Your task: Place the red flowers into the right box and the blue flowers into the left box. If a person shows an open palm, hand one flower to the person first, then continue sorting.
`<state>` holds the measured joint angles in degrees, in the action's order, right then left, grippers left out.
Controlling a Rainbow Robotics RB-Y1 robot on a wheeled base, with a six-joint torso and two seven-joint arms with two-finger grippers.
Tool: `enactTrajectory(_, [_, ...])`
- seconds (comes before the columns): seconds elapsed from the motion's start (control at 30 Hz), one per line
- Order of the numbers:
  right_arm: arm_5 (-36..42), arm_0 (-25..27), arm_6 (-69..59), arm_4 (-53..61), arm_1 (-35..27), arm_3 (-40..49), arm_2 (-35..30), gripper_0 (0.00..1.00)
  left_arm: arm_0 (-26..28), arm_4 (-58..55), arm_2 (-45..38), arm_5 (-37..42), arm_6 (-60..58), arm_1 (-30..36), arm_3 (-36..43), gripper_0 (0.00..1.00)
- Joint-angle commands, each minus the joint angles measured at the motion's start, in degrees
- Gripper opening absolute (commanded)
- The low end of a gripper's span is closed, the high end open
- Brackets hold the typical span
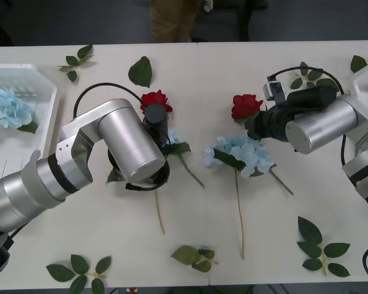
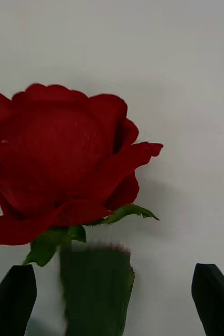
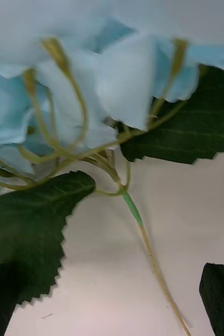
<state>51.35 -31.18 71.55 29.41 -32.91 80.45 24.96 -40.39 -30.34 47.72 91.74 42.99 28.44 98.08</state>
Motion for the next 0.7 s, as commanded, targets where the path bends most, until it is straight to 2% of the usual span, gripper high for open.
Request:
enactTrajectory(0.03, [-2.57,-1.87,1.23,-1.20,1.71,-2.31,1.23,0.86,1.46,3.10,3.60,0.90,-4.75,-1.02,4.22,1.00])
enactTrajectory(0.23, [-2.84,-2.57,2.28,-2.69,3.38,-4.33,1.23,0.86,1.89,4.33,4.48,1.16,-5.28,-1.02,4.57,1.00])
enactTrajectory(0.47, [-8.11,-5.56,2.98,-3.92,6.10,-11.98,2.11,0.84,1.98,5.29,5.71,1.07,-5.72,-1.02,4.05,1.00])
enactTrajectory(0.53, [-8.90,-6.09,3.16,-4.01,6.36,-13.12,2.20,0.69,2.16,5.47,5.89,0.55,-5.72,-1.02,3.17,1.00])
enactTrajectory(0.63, [-9.08,-6.26,3.34,-3.83,6.45,-13.39,2.28,0.17,2.16,6.44,6.50,-1.74,-5.72,-1.20,0.80,1.00])
enactTrajectory(0.67, [-9.08,-6.35,3.25,-3.75,6.45,-13.39,2.37,0.06,2.16,6.79,6.59,-2.44,-5.72,-1.37,0.00,1.00])
enactTrajectory(0.7, [-9.08,-6.35,3.25,-3.75,6.45,-13.47,2.37,0.00,2.25,7.14,6.59,-3.50,-5.63,-1.72,-1.14,1.00])
